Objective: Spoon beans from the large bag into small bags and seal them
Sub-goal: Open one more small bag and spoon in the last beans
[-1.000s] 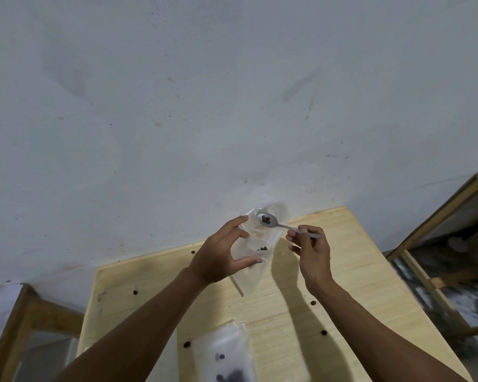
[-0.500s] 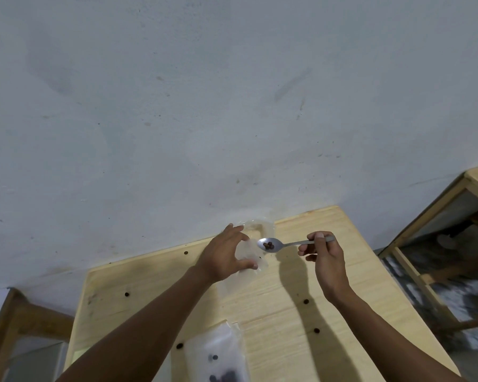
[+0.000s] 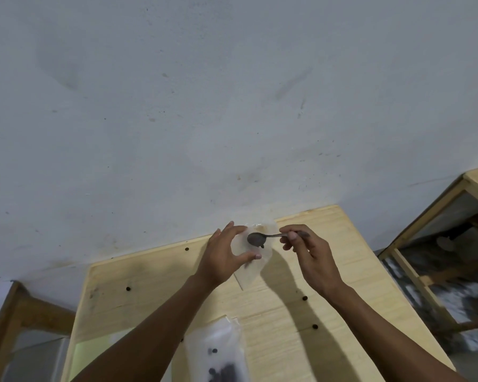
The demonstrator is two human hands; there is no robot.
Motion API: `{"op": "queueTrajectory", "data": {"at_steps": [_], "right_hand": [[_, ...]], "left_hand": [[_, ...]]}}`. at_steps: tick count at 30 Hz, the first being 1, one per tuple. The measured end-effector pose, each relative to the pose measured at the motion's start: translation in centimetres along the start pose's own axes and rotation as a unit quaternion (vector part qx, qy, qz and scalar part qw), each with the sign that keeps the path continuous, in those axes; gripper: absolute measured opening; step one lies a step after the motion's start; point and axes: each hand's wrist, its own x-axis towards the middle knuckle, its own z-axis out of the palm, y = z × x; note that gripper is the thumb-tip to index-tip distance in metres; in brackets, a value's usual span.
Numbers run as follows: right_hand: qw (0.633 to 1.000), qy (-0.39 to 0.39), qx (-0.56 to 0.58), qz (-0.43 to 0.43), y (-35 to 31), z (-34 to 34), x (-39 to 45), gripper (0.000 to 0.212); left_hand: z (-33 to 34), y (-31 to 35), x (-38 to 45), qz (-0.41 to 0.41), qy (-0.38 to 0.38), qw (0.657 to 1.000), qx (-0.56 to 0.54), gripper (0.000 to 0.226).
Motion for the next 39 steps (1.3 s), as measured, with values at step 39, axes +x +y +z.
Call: {"op": "queueTrajectory", "data": {"at_steps": [39], "right_hand": [[0.851,0.255,0.176,0.424,5.9,-0.6,-2.8,0.011]], "left_hand": [[0.4,0.4,-6.9,-0.088,0.101,0.971,-0.198,0.065]]}}
